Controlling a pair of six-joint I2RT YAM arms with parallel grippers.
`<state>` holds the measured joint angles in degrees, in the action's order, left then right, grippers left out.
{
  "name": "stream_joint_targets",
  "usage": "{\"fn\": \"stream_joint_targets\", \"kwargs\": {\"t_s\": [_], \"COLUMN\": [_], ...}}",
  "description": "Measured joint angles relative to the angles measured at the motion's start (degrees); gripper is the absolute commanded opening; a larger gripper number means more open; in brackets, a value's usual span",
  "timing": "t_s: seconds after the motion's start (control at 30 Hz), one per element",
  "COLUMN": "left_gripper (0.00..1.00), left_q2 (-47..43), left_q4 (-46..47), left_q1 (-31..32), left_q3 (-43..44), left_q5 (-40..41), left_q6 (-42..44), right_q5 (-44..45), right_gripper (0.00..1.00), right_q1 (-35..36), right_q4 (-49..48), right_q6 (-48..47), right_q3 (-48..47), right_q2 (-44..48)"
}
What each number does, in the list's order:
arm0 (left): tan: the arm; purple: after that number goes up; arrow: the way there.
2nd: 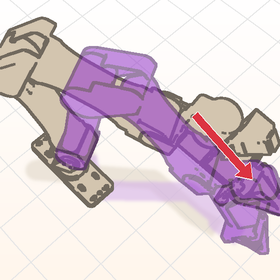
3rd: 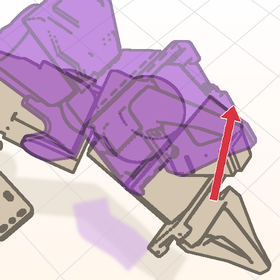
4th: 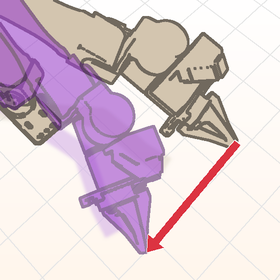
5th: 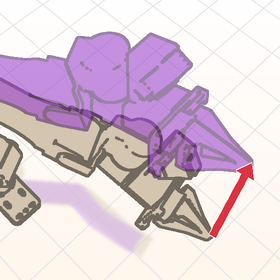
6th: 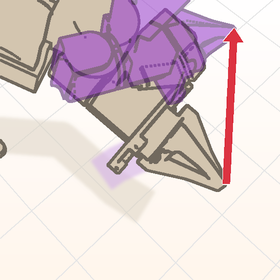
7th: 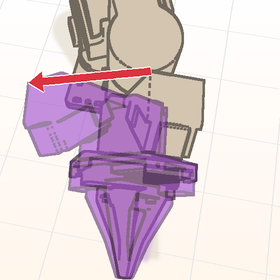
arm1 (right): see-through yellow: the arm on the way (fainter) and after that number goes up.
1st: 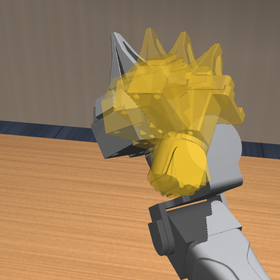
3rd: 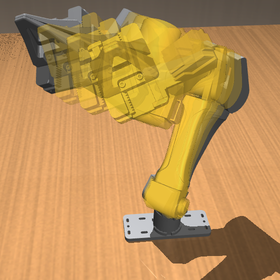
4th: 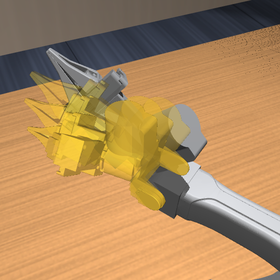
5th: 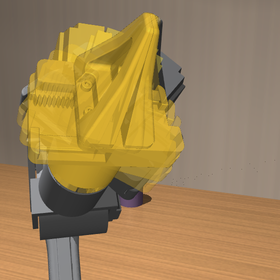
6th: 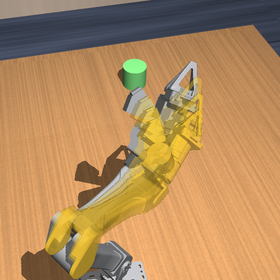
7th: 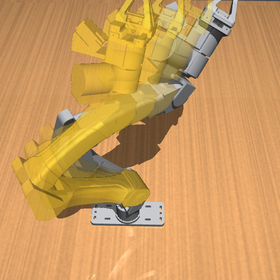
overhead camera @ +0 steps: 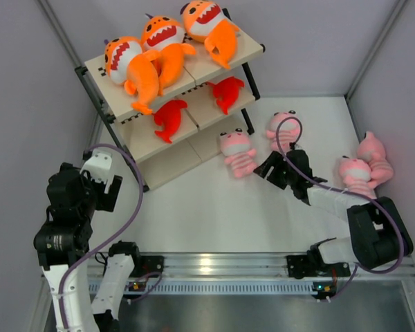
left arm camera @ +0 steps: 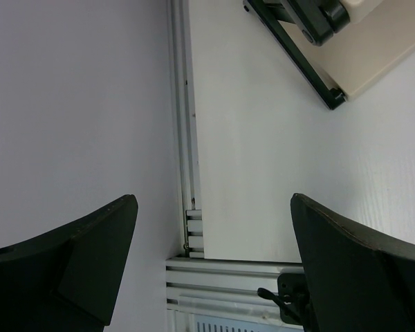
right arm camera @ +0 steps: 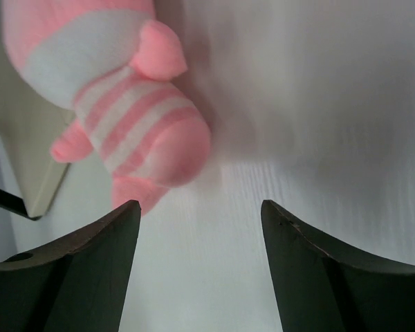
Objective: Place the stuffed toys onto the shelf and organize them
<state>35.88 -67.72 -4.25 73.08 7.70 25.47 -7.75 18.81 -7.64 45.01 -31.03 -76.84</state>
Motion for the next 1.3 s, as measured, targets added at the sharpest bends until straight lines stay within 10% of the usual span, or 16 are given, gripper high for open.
{"fn": "stream_joint_targets", "kwargs": {"t_s": [0.3, 0.57, 1.0, 1.3], "left_gripper": [0.99, 0.99, 0.99, 0.99], "left_q2": [0.00, 0.00, 0.00, 0.00], "left_q4": [-0.02, -0.02, -0.02, -0.02], "left_q1": [-0.15, -0.15, -0.15, -0.15], "left_q3": [0.09, 0.09, 0.09, 0.09], "left_q5": [-0.24, -0.15, -0.13, 0.28], "left_q6": [0.02, 0.15, 0.66, 0.85], "right_q5": [0.09, -0.57, -4.50, -9.16], "right_gripper": [0.59, 0.00, 0.00, 0.00], "right_q1": [0.33, 0.87, 2.67, 2.51], "right_q4": [-13.86, -16.94, -19.58, -23.34], "right_q6": [8.85, 13.27, 7.50, 7.76], "right_q3": [-0.15, -2.43, -12.96, -28.89], "right_q2": [-6.29, -12.50, -11.91, -29.99]}}
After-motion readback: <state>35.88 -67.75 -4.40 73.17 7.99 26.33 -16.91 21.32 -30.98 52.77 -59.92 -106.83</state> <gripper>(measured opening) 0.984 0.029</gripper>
